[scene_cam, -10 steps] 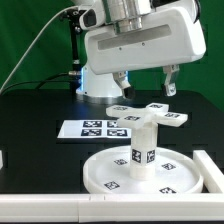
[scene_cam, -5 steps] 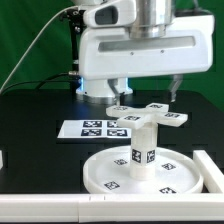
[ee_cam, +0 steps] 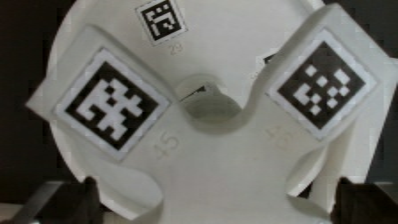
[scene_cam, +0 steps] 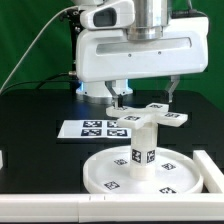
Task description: Assemble round table
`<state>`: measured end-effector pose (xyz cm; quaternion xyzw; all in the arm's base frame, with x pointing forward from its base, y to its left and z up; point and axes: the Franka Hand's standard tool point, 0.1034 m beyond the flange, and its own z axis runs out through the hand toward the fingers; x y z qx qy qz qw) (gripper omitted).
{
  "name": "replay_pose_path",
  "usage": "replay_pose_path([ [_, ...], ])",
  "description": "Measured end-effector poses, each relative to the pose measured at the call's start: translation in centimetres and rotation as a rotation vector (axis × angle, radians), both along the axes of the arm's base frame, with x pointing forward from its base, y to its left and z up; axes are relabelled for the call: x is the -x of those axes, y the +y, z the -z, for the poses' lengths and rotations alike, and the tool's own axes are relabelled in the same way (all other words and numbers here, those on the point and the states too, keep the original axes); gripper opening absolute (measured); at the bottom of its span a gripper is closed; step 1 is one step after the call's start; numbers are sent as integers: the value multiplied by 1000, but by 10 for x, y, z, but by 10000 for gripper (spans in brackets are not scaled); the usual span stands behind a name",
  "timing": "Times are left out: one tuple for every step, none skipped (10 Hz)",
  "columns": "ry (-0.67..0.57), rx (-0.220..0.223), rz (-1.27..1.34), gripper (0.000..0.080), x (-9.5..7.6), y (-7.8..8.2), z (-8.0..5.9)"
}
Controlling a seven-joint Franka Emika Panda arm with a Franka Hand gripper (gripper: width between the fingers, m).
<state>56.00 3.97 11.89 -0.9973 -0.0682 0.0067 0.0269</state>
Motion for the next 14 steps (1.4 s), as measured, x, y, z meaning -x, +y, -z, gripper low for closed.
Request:
replay_pose_path([
  [2, 0, 1, 649, 1, 2, 5],
  [9, 1, 2, 649, 2, 1, 9],
  [11, 3, 2, 649, 3, 2, 12],
  [0, 4, -2, 649, 1, 3, 13],
  [-10, 5, -1, 649, 1, 2, 14],
  [-10, 5, -1, 649, 1, 2, 14],
  [-9, 5, 3, 529, 1, 2, 14],
  [-9, 5, 25, 445, 0, 2, 13],
  [-8, 5, 53, 445, 0, 2, 13],
  [-5, 5, 119, 445, 0, 2, 13],
  [-2, 5, 193, 445, 0, 2, 13],
  [-9, -5, 288, 445, -1, 0, 14],
  [-24, -28, 426, 445, -2, -2, 14],
  [-29, -48, 579, 445, -2, -2, 14],
])
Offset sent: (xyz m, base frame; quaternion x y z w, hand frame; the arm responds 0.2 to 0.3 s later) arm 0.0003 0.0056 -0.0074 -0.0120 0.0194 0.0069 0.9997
